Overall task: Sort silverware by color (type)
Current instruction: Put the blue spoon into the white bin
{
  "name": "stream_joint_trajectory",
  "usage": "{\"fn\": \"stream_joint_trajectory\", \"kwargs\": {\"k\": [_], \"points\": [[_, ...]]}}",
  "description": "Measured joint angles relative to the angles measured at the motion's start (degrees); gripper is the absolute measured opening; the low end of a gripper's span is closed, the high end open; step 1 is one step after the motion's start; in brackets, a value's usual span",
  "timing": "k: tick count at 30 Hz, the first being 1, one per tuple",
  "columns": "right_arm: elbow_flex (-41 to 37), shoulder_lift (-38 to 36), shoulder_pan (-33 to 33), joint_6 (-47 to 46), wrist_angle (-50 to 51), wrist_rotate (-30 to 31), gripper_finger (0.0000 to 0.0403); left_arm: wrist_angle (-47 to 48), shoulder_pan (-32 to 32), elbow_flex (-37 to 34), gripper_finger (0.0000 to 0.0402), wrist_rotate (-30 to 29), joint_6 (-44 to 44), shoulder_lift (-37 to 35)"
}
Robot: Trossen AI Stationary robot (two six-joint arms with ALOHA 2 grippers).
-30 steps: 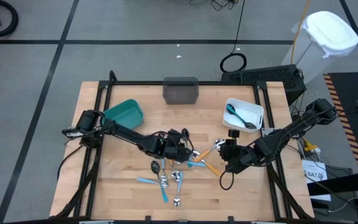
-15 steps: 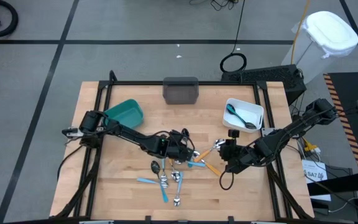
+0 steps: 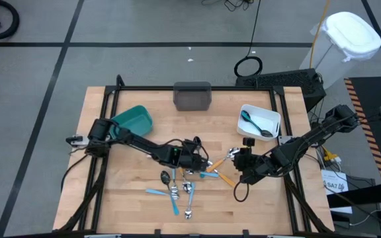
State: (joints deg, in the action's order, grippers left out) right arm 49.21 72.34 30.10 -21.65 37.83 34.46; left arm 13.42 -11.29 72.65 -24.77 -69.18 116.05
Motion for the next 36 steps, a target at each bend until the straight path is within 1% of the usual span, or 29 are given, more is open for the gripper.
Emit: {"fn": "stream_joint_trajectory", "kwargs": {"k": [9, 15, 16, 22, 24, 27, 30, 33, 36], "points": [[0.0, 0.0, 0.0, 0.04, 0.06, 0.0, 0.0114, 0.81, 1.63, 0.01, 0.012, 1.44, 0.18, 1.15], [0.0, 0.0, 0.0, 0.04, 0.01, 0.19, 0.0114, -0.61, 2.24, 0.07, 0.012, 2.43, 0.63, 2.63], [0.0, 0.0, 0.01, 0.04, 0.03, 0.24, 0.0114, -0.77, 2.36, 0.12, 0.012, 2.03, 1.42, 2.81], [0.0, 0.0, -0.1, 0.04, -0.02, 0.44, 0.0114, -0.67, 4.39, 0.21, 0.012, 5.41, 6.67, 2.73], [0.0, 0.0, -0.1, 0.01, -0.04, 0.44, 0.0114, -1.01, 5.13, 0.35, 0.012, 5.81, 10.37, 2.77], [0.0, 0.0, -0.1, -0.02, -0.14, 0.44, 0.0114, 0.33, 6.12, 2.02, 0.012, 7.39, 18.31, 3.05], [0.0, 0.0, -0.1, 0.04, -0.14, 0.44, 0.0114, 0.62, 6.26, 2.87, 0.012, 6.89, 24.01, 3.19], [0.0, 0.0, -0.1, 0.04, -0.14, 0.44, 0.0114, 0.43, 6.23, 3.34, 0.012, 5.8, 24.73, 3.17], [0.0, 0.0, -0.1, -0.05, -0.17, 0.44, 0.0114, 0.48, 6.29, 3.42, 0.012, 2.69, 24.78, 4.02]]}}
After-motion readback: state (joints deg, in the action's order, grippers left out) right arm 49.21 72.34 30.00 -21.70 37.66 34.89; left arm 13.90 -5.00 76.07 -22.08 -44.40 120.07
